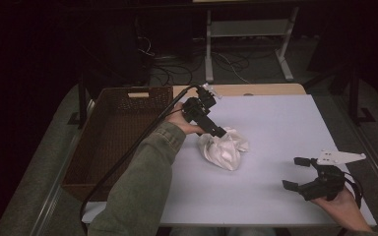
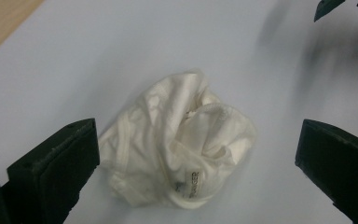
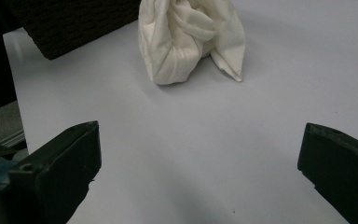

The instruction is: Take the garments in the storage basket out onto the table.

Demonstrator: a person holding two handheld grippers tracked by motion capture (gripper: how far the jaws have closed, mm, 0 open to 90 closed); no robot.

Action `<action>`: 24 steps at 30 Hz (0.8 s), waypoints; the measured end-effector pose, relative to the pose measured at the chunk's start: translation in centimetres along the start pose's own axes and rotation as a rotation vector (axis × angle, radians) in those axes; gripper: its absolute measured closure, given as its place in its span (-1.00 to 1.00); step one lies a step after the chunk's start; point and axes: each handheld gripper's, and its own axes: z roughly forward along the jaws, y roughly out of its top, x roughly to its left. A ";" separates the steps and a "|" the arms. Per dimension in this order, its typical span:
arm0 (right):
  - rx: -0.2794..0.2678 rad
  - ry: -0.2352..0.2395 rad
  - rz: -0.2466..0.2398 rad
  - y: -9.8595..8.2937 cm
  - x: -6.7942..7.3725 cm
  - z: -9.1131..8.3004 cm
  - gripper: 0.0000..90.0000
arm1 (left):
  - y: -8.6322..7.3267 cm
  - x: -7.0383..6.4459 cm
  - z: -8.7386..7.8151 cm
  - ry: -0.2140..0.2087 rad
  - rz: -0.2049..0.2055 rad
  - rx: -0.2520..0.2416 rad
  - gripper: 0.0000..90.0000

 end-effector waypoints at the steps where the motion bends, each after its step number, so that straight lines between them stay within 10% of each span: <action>1: 0.000 0.000 0.000 0.0 0.0 0.0 -1.00 | -0.1 0.1 -0.3 0.006 -0.005 -0.007 -1.00; 24: -0.006 -0.008 0.003 0.0 0.0 -0.1 -1.00 | -2.2 0.7 -5.7 0.093 -0.042 -0.098 -1.00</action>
